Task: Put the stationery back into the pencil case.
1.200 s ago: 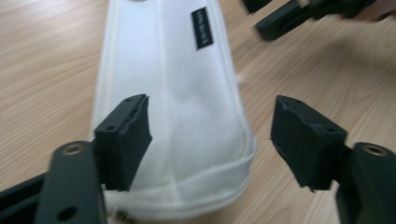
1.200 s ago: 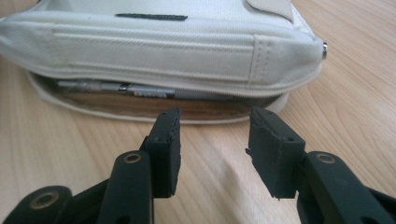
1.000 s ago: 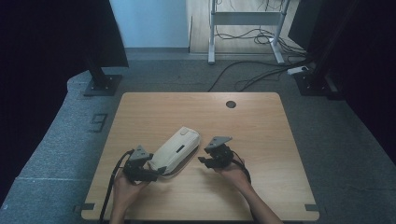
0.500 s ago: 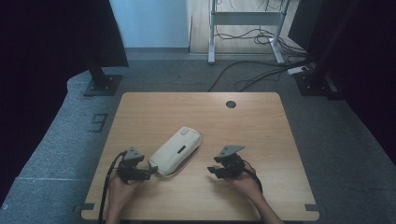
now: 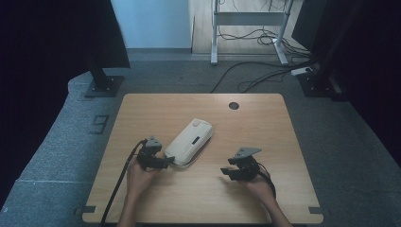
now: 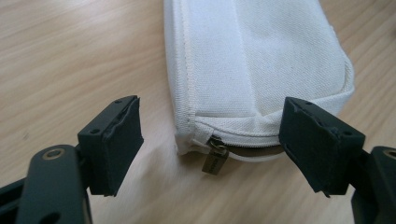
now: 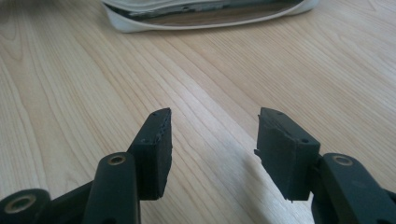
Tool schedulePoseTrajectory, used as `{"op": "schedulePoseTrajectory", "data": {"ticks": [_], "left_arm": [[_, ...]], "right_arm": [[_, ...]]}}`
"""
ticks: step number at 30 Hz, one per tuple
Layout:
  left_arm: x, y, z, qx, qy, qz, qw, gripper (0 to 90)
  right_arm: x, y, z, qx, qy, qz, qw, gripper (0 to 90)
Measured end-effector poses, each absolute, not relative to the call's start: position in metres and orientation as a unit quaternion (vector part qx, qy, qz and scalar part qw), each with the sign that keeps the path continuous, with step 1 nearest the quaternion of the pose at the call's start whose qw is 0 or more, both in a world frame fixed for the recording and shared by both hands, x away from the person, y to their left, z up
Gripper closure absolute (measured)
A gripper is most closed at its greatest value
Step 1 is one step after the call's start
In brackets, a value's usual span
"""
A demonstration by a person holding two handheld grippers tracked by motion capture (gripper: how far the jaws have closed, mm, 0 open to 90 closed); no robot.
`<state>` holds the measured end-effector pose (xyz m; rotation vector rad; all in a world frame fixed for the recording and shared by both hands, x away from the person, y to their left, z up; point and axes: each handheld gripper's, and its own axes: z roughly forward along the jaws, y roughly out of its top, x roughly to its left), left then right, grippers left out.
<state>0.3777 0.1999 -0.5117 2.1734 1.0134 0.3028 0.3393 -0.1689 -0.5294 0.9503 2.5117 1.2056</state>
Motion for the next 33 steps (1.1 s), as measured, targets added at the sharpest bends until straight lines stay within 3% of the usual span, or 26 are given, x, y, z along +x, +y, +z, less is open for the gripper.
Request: {"op": "schedulePoseTrajectory", "data": {"ticks": [7,14,20,26,30,33], "left_arm": [[0.358,0.202,-0.500,0.848,0.380,0.116,0.352,20.3],[0.329,0.214,-0.499,0.850,0.373,0.124,0.352,13.9],[0.318,0.229,-0.511,0.841,0.387,0.111,0.361,11.0],[0.314,0.231,-0.534,0.856,0.392,0.132,0.312,0.1],[0.313,0.232,-0.546,0.853,0.395,0.138,0.313,0.0],[0.314,0.233,-0.548,0.848,0.398,0.144,0.319,0.0]], "right_arm": [[0.334,-0.186,-0.527,0.334,0.837,0.418,0.114,40.5],[0.329,-0.210,-0.524,0.357,0.827,0.410,0.147,30.1],[0.323,-0.229,-0.531,0.371,0.824,0.395,0.167,17.5],[0.318,-0.245,-0.545,0.388,0.826,0.370,0.172,11.8],[0.317,-0.251,-0.556,0.392,0.830,0.357,0.172,1.8],[0.317,-0.253,-0.556,0.397,0.830,0.353,0.168,0.0]]}}
